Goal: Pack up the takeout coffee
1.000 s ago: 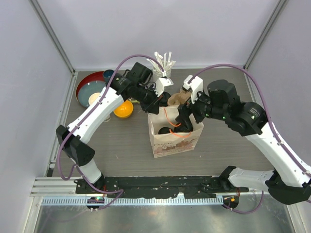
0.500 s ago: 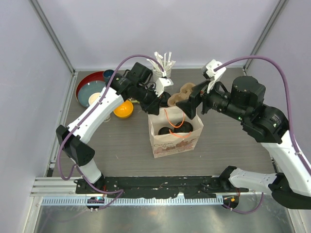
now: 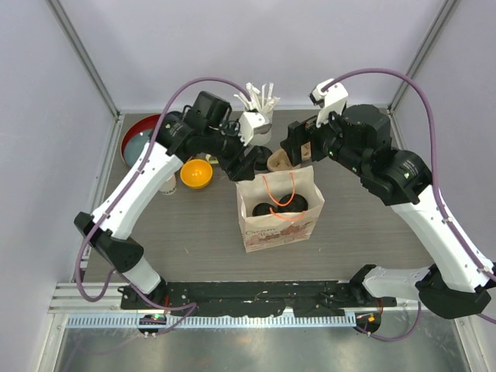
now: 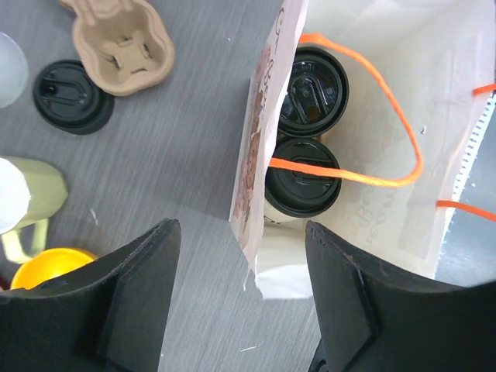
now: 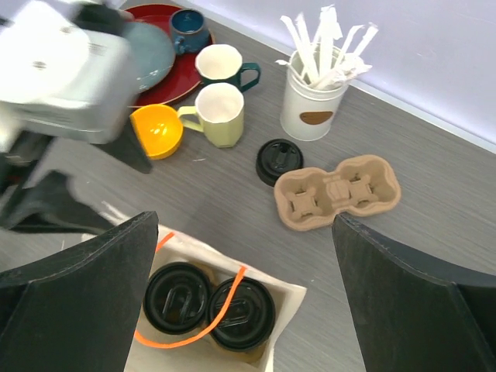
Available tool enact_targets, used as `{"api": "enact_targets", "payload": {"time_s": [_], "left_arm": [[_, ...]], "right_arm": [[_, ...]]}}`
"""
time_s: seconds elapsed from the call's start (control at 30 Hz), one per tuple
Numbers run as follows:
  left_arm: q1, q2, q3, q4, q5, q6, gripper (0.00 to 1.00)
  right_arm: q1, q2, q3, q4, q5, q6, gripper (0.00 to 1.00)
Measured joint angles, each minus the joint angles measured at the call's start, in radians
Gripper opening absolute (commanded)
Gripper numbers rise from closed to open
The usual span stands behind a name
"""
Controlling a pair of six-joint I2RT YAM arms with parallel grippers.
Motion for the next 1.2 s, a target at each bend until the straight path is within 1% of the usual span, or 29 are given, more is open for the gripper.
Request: {"api": "enact_targets", "payload": {"time_s": [0.13,0.27,0.33,0.43,0.6,0.8,0.83,0.93,1.0,1.03,1.13,1.2], "left_arm": [[0.002,-0.055,0.018,0.006,-0.031,-0.021,0.73],[0.041,-0.113,0.016,0.015,-0.043,-0.052,0.75],[0.092,-0.141,0.002,0.029,-0.044,-0.068,0.75],[0.215,-0.199,-0.069,0.060,-0.041,-0.091,0.77],[0.375,-0.273,-0.212,0.090,-0.047,-0.109,0.77],[0.537,-0.323,-0.305,0.089,-0.045,-0.108,0.78],[0.557,-0.330,-0.314,0.089,-0.045,-0.108,0.77],[0.613,-0.351,-0.339,0.085,-0.045,-0.106,0.78],[0.643,-0.361,-0.348,0.081,-0.042,-0.103,0.78],[0.656,-0.367,-0.352,0.080,-0.038,-0.101,0.78],[0.701,-0.393,-0.370,0.078,-0.028,-0.095,0.79],[0.738,-0.415,-0.386,0.078,-0.013,-0.093,0.79]], "right_arm": [[-0.063,0.020,0.018,0.001,0.006,-0.001,1.00],[-0.170,0.053,0.035,0.003,-0.010,-0.004,1.00],[-0.232,0.082,0.037,0.010,-0.027,-0.005,1.00],[-0.309,0.132,0.037,0.018,-0.061,-0.006,1.00],[-0.402,0.178,0.005,0.070,-0.156,0.004,1.00],[-0.477,0.185,-0.064,0.142,-0.195,0.016,0.99],[-0.487,0.185,-0.080,0.158,-0.200,0.019,0.98],[-0.524,0.191,-0.150,0.217,-0.222,0.036,0.87],[-0.540,0.214,-0.172,0.246,-0.249,0.042,0.77],[-0.546,0.236,-0.172,0.262,-0.270,0.039,0.69],[-0.550,0.314,-0.153,0.336,-0.367,0.034,0.57],[-0.549,0.380,-0.114,0.393,-0.437,0.048,0.54]]}}
